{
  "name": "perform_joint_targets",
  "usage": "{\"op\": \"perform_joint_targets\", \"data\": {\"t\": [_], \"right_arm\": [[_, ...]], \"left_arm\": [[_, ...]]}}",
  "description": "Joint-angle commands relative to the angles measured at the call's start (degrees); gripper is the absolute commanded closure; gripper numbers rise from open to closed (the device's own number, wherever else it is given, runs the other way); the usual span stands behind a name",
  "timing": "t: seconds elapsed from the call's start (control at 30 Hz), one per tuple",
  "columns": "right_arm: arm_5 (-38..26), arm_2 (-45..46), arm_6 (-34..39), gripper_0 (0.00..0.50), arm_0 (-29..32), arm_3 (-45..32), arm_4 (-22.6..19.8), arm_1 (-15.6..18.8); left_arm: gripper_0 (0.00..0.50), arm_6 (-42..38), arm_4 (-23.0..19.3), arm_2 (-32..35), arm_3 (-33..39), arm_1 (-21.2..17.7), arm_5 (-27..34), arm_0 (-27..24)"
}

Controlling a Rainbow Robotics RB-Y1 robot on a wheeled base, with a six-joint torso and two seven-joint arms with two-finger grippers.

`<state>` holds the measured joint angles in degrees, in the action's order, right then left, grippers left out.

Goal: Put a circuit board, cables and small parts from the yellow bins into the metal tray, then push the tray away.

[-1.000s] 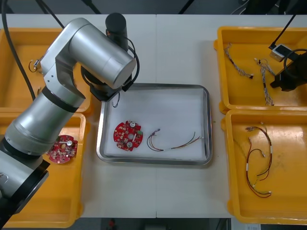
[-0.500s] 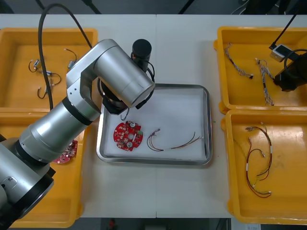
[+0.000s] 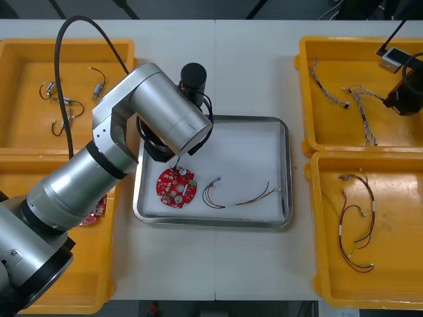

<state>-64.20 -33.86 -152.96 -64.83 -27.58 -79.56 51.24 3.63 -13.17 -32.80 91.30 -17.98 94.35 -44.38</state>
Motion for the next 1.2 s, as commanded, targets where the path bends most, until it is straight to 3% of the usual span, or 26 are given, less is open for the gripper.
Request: {"op": "perform_joint_targets", "data": {"t": [0.03, 0.1, 0.23, 0.3, 0.33, 0.53, 0.73, 0.97, 1.03, 1.07, 1.2], "right_arm": [[-3.0, 4.9, -0.8, 0.5, 0.0, -2.2, 1.3, 4.2], [-5.0, 6.4, -0.7, 0.5, 0.0, -3.3, 1.8, 5.0], [-8.5, 8.7, -0.1, 0.5, 0.0, -6.1, 3.7, 6.2], [-11.5, 10.7, 0.7, 0.5, 0.0, -7.9, 4.7, 6.9], [-12.3, 11.1, 1.4, 0.5, 0.0, -8.4, 4.8, 7.0], [-18.9, 13.5, 6.8, 0.5, 0.0, -13.6, 4.9, 7.8], [-24.7, 15.1, 13.3, 0.5, 0.0, -20.4, 5.0, 8.6], [-29.7, 16.5, 20.4, 0.5, 0.0, -27.1, 4.7, 8.6], [-30.0, 16.7, 21.6, 0.5, 0.3, -28.1, 4.3, 8.5], [-30.5, 17.2, 23.5, 0.5, 0.8, -30.3, 4.0, 8.6], [-30.9, 19.3, 27.1, 0.5, 3.3, -35.7, 3.9, 8.6]], "left_arm": [[0.389, -3.4, 0.6, -0.8, 0.5, 1.1, -0.4, 0.4], [0.282, -3.3, 0.6, -0.8, 0.6, 1.0, -0.4, 0.4], [0.165, -3.2, 1.0, -0.8, 0.6, 0.9, -0.4, 0.4], [0.015, -3.2, 1.2, -0.8, 0.6, 0.8, -0.5, 0.4], [0.0, -3.2, 1.4, -0.8, 0.7, 0.7, -0.4, 0.4], [0.0, -3.2, 1.8, -0.6, 3.4, -0.6, 1.0, 0.3], [0.0, -2.5, -0.2, 1.8, 12.9, -3.5, 7.5, 0.2], [0.0, -0.8, -7.8, 8.2, 23.8, -9.6, 14.4, -2.2], [0.0, -0.4, -9.7, 9.5, 24.5, -10.8, 15.3, -3.1], [0.0, 1.8, -13.2, 12.0, 24.9, -13.3, 15.7, -4.7], [0.0, 6.7, -19.5, 16.0, 23.5, -18.0, 15.7, -7.6]]}}
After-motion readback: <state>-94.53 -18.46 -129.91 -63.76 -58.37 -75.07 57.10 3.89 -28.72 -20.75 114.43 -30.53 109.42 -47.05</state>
